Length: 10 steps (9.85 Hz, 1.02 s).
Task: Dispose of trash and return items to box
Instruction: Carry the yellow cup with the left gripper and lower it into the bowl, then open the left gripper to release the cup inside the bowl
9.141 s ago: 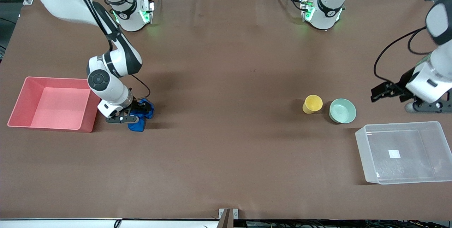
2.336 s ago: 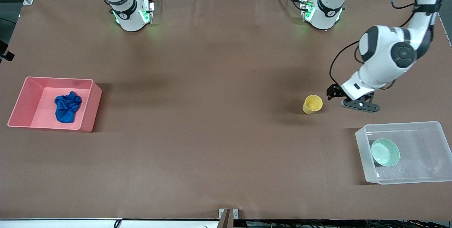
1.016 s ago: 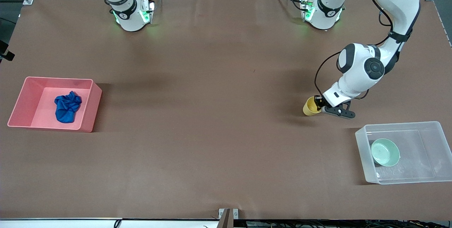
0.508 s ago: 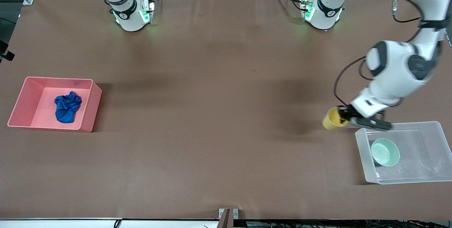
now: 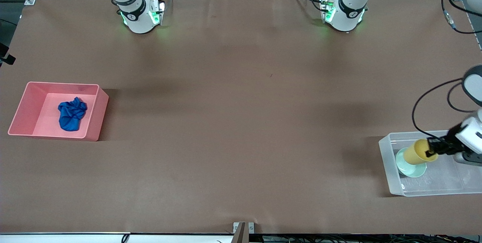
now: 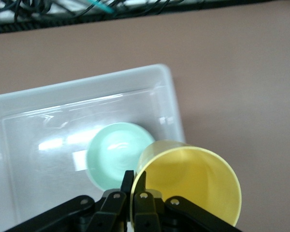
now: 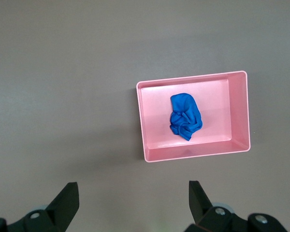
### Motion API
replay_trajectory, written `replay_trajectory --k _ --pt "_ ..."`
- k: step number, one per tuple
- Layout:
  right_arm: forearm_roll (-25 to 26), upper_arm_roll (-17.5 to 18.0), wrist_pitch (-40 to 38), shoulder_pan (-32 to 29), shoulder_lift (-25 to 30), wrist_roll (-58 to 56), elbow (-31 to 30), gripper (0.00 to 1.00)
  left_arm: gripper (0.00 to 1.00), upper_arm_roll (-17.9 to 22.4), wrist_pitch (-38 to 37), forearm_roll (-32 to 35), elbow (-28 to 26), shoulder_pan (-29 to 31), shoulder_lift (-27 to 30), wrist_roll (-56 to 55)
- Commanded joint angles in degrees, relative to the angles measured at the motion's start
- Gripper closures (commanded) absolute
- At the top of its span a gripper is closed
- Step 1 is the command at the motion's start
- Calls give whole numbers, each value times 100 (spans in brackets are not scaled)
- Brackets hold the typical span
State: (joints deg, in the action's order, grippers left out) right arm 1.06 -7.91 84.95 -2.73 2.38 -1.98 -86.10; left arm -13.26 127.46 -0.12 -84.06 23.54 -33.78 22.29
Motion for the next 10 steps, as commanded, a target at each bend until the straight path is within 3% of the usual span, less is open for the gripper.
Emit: replay_trajectory --k 1,4,5,6,8,10 --pt "-97 -9 -48 -8 -10 -65 49 0 100 253 -204 21 856 -165 -997 187" --pt "-97 -9 -48 0 -10 -65 49 0 95 289 84 47 795 -183 -1376 135" --pt "-97 -9 -48 0 -10 -65 49 0 57 298 234 39 743 -261 -1403 74" --pt "-97 -9 -48 0 -10 -65 49 0 1 298 244 56 742 -245 -1299 82" --pt "-97 -9 -48 0 -10 -65 49 0 0 394 -139 56 707 -436 -730 100" --pt "-97 -9 -48 0 -10 -65 49 0 0 1120 -824 47 637 -1286 61 126"
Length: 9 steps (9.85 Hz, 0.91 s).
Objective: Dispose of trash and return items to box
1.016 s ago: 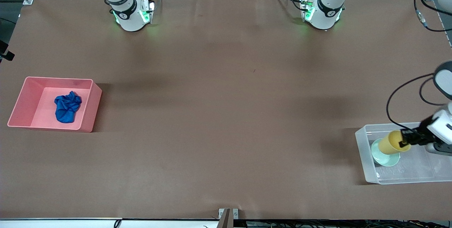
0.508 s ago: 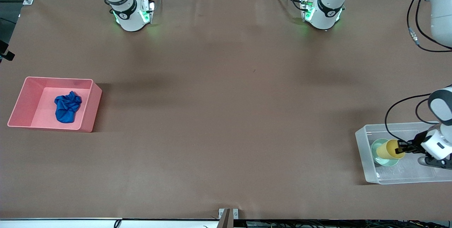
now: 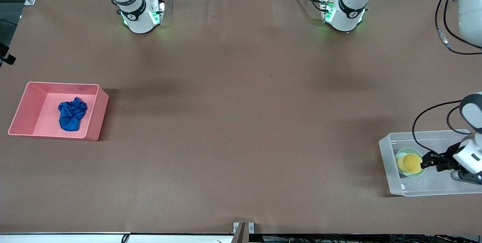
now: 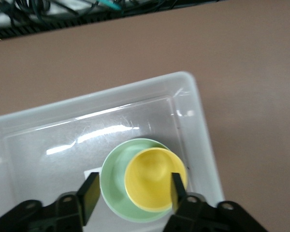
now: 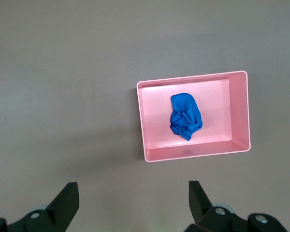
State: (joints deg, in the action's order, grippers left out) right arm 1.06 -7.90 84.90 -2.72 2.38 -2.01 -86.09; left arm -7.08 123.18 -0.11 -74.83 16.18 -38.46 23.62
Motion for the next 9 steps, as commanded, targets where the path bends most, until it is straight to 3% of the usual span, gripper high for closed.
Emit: replay_trajectory --k 1,7,8,9 --pt "-97 -10 -44 -1 -10 -63 49 0 0 723 -801 -32 -443 -850 941 -15" --pt "-97 -10 -35 -1 -10 -63 49 0 0 1095 -1533 -253 -2753 -1749 4017 -489" --pt "-97 -10 -35 -1 -10 -63 49 0 0 1095 -1856 -262 -2722 -1758 4213 -594" --pt "-97 -10 -44 -1 -10 -63 49 0 0 1086 -2268 -236 -2347 -1871 4206 -709"
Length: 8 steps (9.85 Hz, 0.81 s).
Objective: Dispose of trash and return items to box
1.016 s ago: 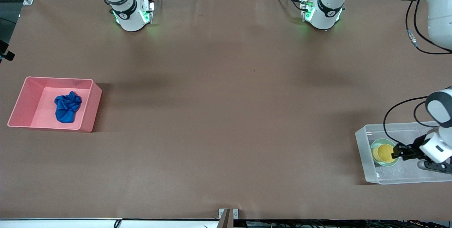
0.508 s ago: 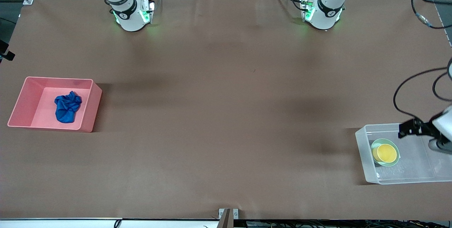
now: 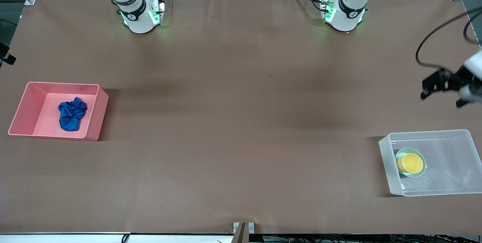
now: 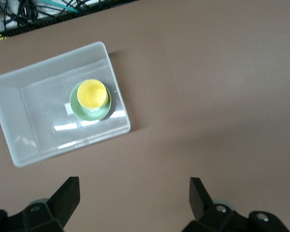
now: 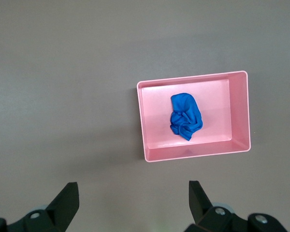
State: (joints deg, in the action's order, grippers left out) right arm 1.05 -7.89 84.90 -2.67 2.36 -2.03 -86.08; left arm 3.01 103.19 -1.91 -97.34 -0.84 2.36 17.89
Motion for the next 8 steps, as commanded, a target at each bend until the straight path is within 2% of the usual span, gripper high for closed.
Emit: replay_trajectory --k 1,3,8 --pt "-96 -11 -35 -5 -8 -61 47 0 0 77 -813 -29 334 -276 46 -354" --pt "-96 -11 -43 -5 -8 -61 47 0 0 -63 -1352 -11 873 -286 -95 -838" --pt "-96 -11 -44 -5 -8 -61 47 0 0 -213 -1337 24 822 -92 -279 -1200"
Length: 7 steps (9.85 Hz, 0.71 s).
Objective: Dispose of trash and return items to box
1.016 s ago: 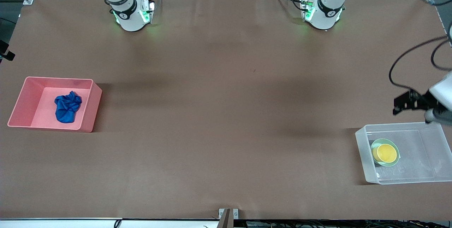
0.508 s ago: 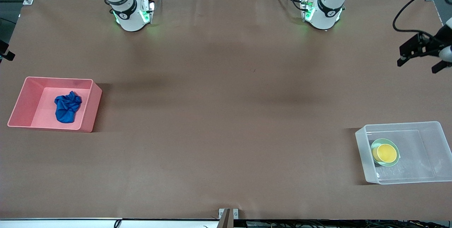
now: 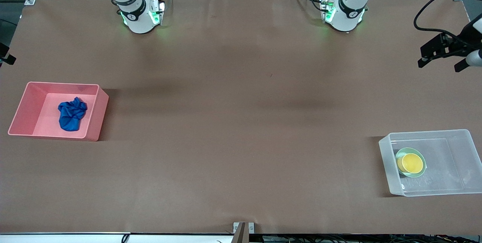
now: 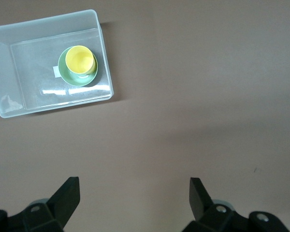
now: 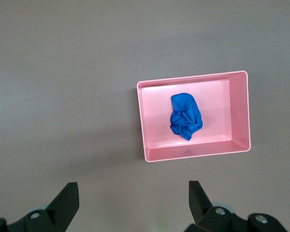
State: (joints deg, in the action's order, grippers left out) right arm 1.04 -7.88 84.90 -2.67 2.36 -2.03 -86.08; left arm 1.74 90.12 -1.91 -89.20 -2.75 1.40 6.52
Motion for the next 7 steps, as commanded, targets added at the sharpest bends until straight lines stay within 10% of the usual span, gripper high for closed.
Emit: replay_trajectory --k 1,7 --pt "-95 -11 -35 -5 -7 -60 47 0 0 -155 101 24 -88 125 -184 -72" --pt "-95 -11 -43 -5 -7 -60 47 0 0 -376 208 24 -203 301 -175 -107"
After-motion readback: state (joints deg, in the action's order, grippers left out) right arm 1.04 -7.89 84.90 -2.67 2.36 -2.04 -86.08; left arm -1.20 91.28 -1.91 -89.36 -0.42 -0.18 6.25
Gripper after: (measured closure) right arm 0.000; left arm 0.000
